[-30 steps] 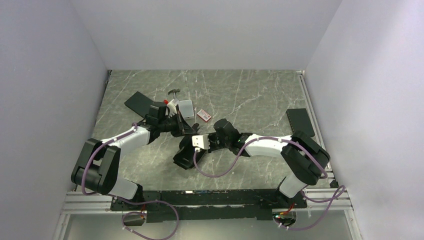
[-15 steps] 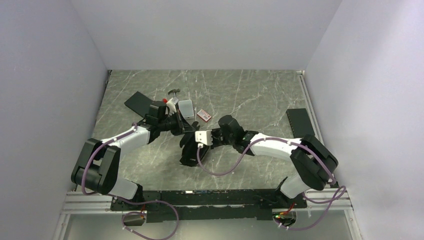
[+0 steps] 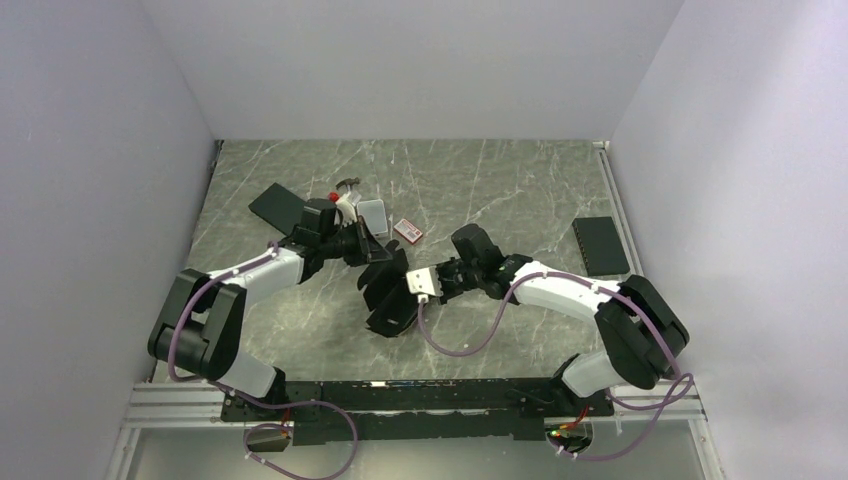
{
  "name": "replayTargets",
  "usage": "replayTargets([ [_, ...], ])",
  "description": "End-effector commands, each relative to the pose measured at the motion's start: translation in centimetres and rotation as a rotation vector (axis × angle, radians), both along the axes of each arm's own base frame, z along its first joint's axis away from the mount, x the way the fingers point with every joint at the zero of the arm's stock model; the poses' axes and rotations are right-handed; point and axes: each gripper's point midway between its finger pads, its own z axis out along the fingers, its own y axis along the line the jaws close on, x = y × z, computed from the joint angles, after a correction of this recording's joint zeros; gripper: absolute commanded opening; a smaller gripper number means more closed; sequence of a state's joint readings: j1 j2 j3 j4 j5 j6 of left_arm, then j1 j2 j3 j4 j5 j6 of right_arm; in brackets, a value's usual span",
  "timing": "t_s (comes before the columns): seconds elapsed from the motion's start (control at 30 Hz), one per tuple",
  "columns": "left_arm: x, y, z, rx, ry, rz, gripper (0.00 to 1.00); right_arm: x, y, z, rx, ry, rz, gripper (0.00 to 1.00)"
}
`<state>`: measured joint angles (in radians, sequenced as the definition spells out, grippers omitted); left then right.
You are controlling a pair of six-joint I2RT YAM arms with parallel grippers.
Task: Fold the paper box
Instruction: Fold the paper box at the center of the board.
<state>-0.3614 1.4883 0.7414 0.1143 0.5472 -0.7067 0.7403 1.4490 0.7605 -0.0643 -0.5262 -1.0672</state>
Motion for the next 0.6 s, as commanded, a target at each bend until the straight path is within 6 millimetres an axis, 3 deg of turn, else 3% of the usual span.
replayTargets([
  [0.0,2.6,-0.7,3.1,-0.003,-0.169,-0.02,0.0,-2.6,0.8,0.7,0.023,0.006,0.169,0.0],
  [0.27,2.6,-2.1,2.9,0.029,-0.228,-0.092,0.0,-4.2,0.8,-1.4,-0.039,0.005,0.23,0.0],
  [0.57,1.1,-2.9,3.1,0.066,-0.284,-0.157,0.0,-4.4,1.1,-3.8,-0.135,-0.063,0.229,0.0],
])
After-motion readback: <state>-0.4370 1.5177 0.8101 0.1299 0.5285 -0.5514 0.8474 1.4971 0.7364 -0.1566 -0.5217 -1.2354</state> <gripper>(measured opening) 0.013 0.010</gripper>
